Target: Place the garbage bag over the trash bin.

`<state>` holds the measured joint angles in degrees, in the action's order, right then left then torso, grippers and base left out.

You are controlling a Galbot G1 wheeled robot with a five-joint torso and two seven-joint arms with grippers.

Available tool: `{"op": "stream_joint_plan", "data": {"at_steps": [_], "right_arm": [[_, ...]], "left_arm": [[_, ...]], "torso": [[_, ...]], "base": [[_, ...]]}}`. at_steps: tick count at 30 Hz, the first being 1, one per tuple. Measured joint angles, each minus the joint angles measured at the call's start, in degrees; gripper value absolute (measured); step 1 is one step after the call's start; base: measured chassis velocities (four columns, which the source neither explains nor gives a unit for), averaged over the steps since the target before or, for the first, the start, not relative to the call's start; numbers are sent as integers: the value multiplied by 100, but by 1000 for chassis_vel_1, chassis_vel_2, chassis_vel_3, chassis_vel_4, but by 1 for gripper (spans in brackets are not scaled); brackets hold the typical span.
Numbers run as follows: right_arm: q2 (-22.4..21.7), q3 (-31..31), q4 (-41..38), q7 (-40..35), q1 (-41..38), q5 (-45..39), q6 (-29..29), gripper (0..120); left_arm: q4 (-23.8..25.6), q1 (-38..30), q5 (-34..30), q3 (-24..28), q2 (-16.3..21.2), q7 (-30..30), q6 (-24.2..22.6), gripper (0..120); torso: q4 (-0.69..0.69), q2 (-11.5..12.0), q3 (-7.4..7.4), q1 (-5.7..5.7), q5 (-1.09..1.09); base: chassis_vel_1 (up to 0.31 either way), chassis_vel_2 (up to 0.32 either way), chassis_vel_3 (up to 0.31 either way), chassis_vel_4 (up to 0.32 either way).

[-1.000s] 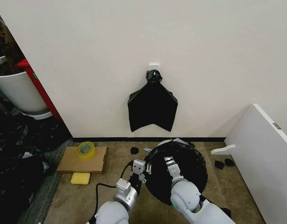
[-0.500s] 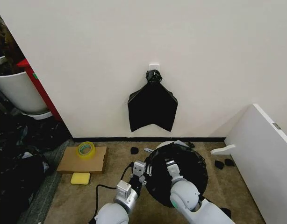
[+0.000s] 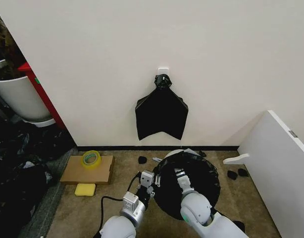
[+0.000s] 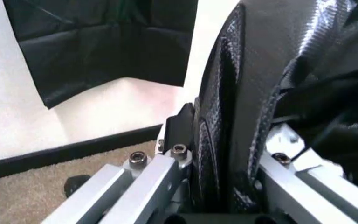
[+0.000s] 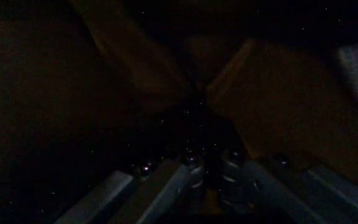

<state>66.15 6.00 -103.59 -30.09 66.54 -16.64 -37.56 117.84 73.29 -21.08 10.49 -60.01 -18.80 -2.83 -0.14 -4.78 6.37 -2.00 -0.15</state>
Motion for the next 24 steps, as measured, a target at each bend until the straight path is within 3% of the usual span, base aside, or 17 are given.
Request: {"op": "stream_joint_plan", "data": {"at_steps": [5, 12, 15, 20, 22, 24], "right_arm": [[66, 81, -211, 94, 5, -20, 18, 0], [-103, 134, -908, 132, 138, -41, 17, 0], [-180, 133, -1402, 265, 283, 206, 148, 15], [-400, 59, -1983, 416, 514, 298, 214, 25], [-716, -106, -2639, 583, 756, 213, 490, 39], [-811, -216, -2887, 618, 876, 147, 654, 42]], "left_arm": [[-17, -23, -89, -12, -45, -13, -25, 0], [-63, -368, -757, -304, -194, -402, -700, 0], [-150, -555, -1212, -454, -182, -545, -1012, 0], [-210, -654, -1761, -652, -229, -726, -1203, 0], [-220, -661, -2650, -956, -359, -1051, -1493, 0], [-220, -670, -3027, -1045, -397, -1191, -1607, 0]], "torso": [[1, 0, 0, 0, 1], [0, 0, 0, 0, 0], [2, 0, 0, 0, 2], [0, 0, 0, 0, 0], [1, 0, 0, 0, 1], [3, 0, 0, 0, 0]], "base": [[0, 0, 0, 0], [0, 0, 0, 0], [0, 0, 0, 0], [0, 0, 0, 0], [0, 0, 0, 0], [0, 0, 0, 0]]}}
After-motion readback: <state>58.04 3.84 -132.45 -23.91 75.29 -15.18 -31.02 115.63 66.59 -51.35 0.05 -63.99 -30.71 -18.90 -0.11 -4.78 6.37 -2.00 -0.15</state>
